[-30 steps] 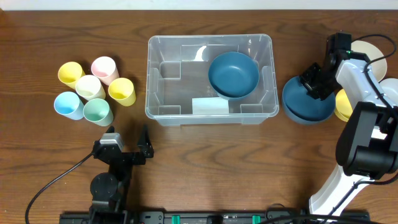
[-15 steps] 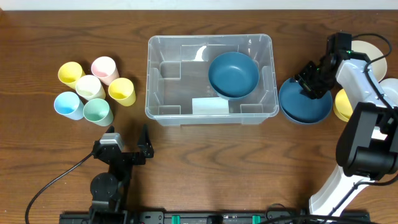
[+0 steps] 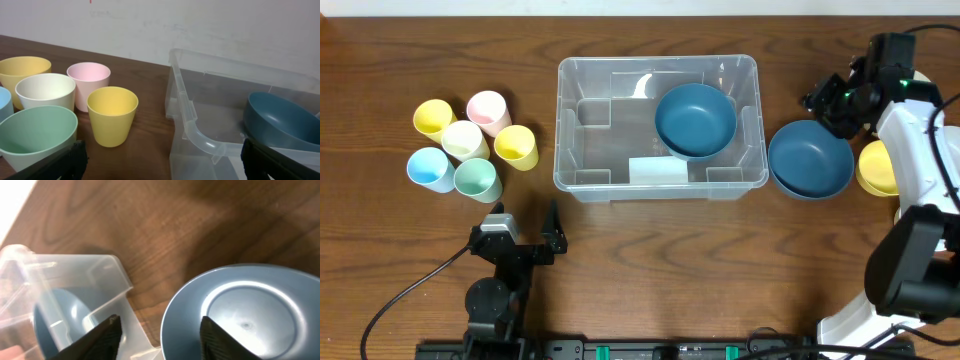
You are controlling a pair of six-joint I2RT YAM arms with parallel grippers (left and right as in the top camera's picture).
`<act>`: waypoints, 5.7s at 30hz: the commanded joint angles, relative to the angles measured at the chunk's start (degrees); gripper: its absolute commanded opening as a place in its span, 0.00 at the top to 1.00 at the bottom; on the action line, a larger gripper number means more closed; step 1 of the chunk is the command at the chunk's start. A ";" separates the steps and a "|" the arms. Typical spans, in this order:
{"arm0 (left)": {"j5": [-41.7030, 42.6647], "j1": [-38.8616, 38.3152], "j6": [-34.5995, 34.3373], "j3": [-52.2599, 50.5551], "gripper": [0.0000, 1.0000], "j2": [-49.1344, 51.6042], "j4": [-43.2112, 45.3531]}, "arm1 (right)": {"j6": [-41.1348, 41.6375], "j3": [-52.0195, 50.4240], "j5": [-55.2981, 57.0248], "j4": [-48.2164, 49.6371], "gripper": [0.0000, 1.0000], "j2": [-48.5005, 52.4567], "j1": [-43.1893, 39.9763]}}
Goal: Pack container
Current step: 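Lift the near teal bowl and stack it onto the first bowl, then release, move right gripper to the cream bowl and grasp rim, then carry the cream bowl and stack it onto the teal bowls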
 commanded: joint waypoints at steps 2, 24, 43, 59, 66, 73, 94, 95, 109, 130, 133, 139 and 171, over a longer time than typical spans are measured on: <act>-0.87 0.37 1.01 -1.07 0.02 -0.26 -2.14 | 4.20 0.46 4.90 -0.35 0.55 2.86 2.54; -0.85 0.37 0.98 -1.07 0.02 -0.26 -2.14 | 7.98 0.46 13.16 1.22 0.77 9.97 5.16; -0.87 0.37 0.98 -1.09 0.02 -0.26 -2.16 | 1.25 2.03 6.69 5.09 0.99 8.96 2.60; -0.85 0.37 1.01 -1.09 0.02 -0.26 -2.16 | -18.71 33.22 -5.22 -13.79 0.99 -3.65 6.38; -0.85 0.37 0.98 -1.07 0.02 -0.26 -2.14 | -28.15 33.03 -1.81 -15.06 0.99 -6.58 21.97; -0.87 0.37 1.01 -1.09 0.02 -0.26 -2.16 | -29.38 32.70 13.92 -17.14 0.99 -0.72 35.65; -0.87 0.37 1.01 -1.09 0.02 -0.26 -2.14 | -28.26 32.70 18.51 -20.52 0.69 16.85 39.10; -0.87 0.37 0.98 -1.07 0.02 -0.26 -2.14 | -28.28 32.70 18.53 -20.48 0.58 17.11 39.08; -0.87 0.37 1.01 -1.09 0.02 -0.26 -2.14 | -28.26 44.50 18.99 -25.09 0.45 11.80 36.87; -0.87 0.37 1.01 -1.09 0.02 -0.26 -2.14 | -21.57 47.36 18.75 -27.98 0.42 16.44 -2.03; -0.87 0.37 1.01 -1.09 0.02 -0.26 -2.14 | -21.62 47.36 20.87 -27.71 0.41 19.15 -3.13; -0.85 0.37 1.01 -1.09 0.02 -0.26 -2.14 | -24.17 47.36 21.68 -26.60 0.39 24.30 -5.01; -0.85 0.37 1.01 -1.09 0.02 -0.26 -2.16 | -30.23 47.32 17.51 -21.94 0.99 38.99 -8.61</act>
